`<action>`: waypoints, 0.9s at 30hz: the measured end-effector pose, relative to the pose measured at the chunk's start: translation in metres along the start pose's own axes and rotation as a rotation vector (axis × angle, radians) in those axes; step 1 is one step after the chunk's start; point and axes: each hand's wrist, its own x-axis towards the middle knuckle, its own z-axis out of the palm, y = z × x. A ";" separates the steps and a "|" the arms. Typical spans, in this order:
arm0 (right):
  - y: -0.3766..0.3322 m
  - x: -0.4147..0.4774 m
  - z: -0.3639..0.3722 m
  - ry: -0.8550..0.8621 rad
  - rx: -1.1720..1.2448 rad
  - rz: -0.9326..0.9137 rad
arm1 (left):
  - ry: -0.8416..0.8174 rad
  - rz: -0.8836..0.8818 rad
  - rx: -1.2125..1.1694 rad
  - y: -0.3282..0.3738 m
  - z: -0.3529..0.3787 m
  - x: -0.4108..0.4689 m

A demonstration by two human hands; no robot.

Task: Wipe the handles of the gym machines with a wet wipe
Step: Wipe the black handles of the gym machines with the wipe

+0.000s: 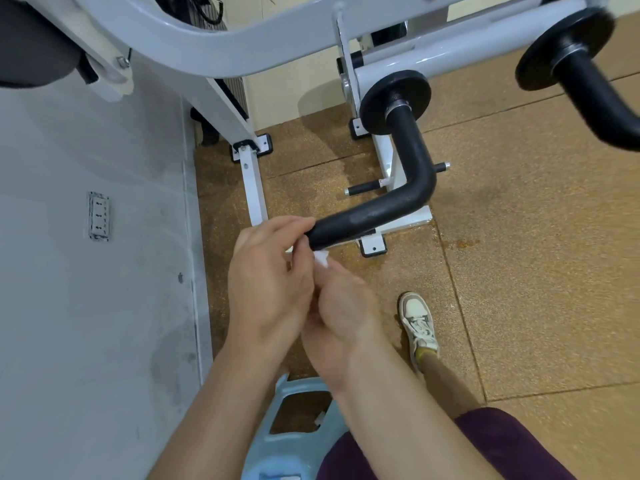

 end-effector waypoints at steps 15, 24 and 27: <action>-0.060 0.016 -0.027 0.232 0.103 -0.273 | -0.131 0.122 0.128 0.021 0.011 0.013; -0.071 0.011 -0.028 0.254 0.080 -0.316 | -0.176 0.153 0.115 0.033 0.015 0.019; -0.058 0.009 -0.027 0.172 0.019 -0.277 | -0.188 0.152 0.091 0.037 0.019 0.020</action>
